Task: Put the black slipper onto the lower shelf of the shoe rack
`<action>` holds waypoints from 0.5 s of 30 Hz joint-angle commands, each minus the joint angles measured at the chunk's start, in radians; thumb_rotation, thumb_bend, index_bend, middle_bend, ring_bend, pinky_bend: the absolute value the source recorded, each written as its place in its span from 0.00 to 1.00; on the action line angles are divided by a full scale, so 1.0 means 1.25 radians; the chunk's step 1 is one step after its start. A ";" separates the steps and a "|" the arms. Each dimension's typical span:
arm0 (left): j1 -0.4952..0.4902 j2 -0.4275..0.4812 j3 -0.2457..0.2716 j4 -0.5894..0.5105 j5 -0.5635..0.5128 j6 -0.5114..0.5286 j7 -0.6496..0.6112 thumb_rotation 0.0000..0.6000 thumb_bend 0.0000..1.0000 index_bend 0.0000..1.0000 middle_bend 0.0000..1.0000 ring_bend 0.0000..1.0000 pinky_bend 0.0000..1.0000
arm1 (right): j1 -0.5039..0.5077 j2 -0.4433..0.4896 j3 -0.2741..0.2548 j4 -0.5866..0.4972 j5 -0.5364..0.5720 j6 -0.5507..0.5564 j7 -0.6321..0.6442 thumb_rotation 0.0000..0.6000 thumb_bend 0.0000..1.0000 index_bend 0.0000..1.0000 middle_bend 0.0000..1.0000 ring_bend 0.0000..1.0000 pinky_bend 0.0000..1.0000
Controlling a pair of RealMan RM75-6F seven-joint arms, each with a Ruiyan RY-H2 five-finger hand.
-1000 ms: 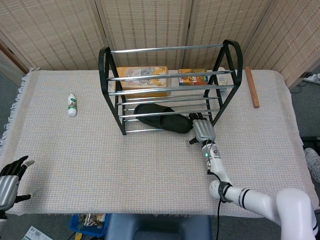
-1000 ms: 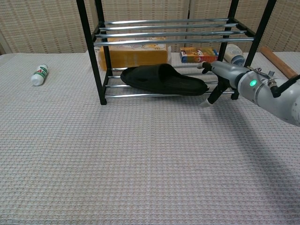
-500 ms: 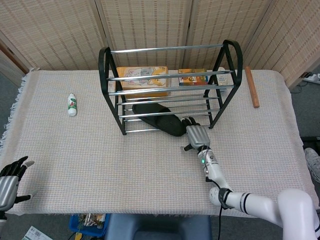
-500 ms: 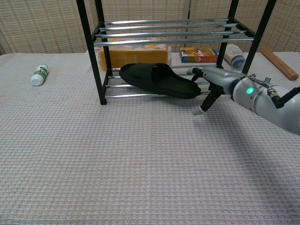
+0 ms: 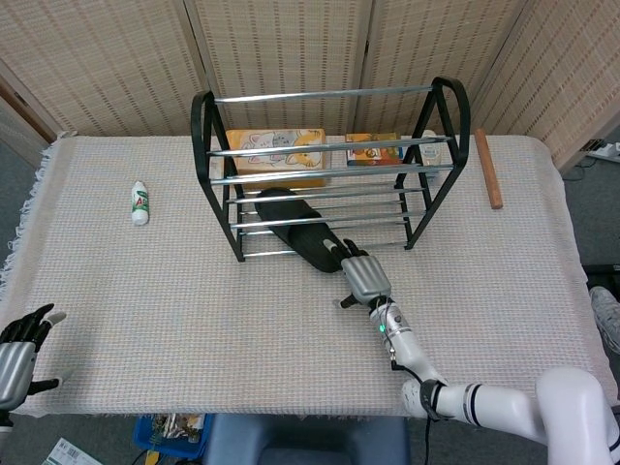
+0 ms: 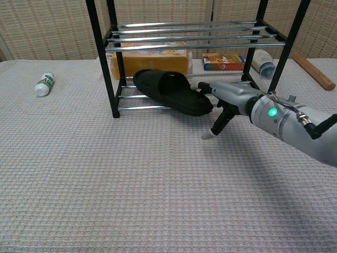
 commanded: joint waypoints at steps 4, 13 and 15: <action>0.000 -0.001 0.000 0.001 -0.001 0.000 0.000 1.00 0.15 0.21 0.12 0.15 0.19 | 0.010 -0.016 -0.004 -0.005 -0.012 -0.004 -0.005 1.00 0.00 0.00 0.12 0.07 0.20; 0.002 0.000 0.000 -0.002 0.002 0.005 0.001 1.00 0.15 0.21 0.12 0.15 0.19 | -0.009 0.005 -0.023 -0.044 -0.066 0.016 0.019 1.00 0.00 0.00 0.12 0.07 0.20; 0.002 0.001 0.000 -0.004 0.003 0.005 0.002 1.00 0.15 0.21 0.12 0.15 0.19 | -0.017 0.014 -0.027 -0.052 -0.076 0.024 0.024 1.00 0.00 0.00 0.12 0.07 0.20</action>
